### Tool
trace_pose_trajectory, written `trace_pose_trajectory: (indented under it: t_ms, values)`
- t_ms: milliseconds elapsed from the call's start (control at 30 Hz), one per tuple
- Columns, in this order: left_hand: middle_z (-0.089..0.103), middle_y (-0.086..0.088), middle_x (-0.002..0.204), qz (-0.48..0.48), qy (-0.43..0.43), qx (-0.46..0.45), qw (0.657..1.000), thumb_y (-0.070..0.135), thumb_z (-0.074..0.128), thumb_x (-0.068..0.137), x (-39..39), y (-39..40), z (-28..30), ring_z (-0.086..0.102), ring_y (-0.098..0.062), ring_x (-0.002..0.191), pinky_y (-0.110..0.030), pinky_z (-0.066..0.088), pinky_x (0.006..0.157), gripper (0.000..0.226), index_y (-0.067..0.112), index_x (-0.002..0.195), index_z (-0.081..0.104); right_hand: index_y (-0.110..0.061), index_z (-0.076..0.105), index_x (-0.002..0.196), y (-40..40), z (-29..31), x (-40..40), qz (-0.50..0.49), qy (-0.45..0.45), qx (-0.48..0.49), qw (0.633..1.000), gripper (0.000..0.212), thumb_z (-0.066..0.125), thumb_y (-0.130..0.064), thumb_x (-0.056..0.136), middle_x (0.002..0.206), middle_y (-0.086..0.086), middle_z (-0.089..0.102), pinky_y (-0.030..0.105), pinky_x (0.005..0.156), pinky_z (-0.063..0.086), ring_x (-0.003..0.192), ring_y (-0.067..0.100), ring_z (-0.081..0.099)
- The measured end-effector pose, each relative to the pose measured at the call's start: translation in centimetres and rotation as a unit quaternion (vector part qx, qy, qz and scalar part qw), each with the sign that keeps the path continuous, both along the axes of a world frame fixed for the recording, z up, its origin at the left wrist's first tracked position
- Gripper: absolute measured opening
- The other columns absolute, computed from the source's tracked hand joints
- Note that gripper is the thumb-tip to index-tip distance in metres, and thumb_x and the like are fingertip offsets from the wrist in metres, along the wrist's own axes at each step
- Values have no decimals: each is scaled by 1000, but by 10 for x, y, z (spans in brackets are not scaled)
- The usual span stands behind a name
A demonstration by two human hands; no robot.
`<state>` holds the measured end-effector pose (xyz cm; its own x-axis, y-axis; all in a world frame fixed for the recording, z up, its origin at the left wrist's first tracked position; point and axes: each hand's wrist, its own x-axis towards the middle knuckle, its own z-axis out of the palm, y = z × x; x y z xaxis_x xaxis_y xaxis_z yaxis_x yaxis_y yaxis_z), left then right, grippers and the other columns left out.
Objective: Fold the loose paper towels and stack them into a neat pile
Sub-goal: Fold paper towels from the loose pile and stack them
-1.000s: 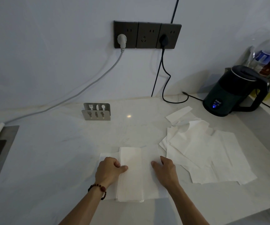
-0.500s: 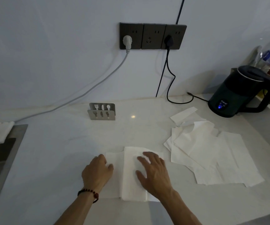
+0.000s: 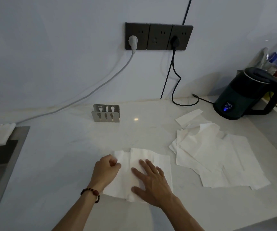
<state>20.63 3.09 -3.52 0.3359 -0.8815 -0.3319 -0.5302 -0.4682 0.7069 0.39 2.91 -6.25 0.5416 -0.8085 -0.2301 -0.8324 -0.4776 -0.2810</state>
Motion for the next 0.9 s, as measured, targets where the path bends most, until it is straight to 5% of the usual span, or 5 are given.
trace_pose_trajectory:
  t_ms: [167,233,367,600,900]
  values:
    - [71,-2,78,-26,263,6,964,23,65,90,-17,-4,37,67,-21,62,-30,53,59,17,10,81,58,-37,23,150,1,0,1,2,0,16,1000,73,32,-65,83,163,-1,2,47,119,9,150,22,-4]
    - [74,-8,91,-27,329,17,944,28,57,96,-21,-4,40,72,-28,69,-31,55,58,21,7,93,59,-29,38,144,2,6,0,5,-18,5,1000,71,56,-55,81,157,2,29,47,114,26,147,25,21]
    - [69,5,90,-79,103,-46,990,24,59,93,-19,2,14,66,-13,79,-29,53,72,8,20,88,64,-18,65,111,6,6,-2,-201,-165,-111,959,33,69,-13,79,84,0,67,35,68,49,78,27,64]
    - [41,14,138,-259,-85,-88,958,34,55,95,-25,13,-10,46,-4,122,-17,41,100,39,26,133,50,-31,56,127,7,21,-5,-272,-255,65,925,31,54,-27,96,82,-15,61,9,73,44,77,2,58]
    - [0,10,163,-405,-237,-27,883,45,44,98,-22,7,-19,-13,-12,148,-32,-4,119,63,28,153,18,-26,60,128,4,10,-3,-225,-143,30,963,34,49,-29,97,113,-5,63,17,86,44,101,12,61]
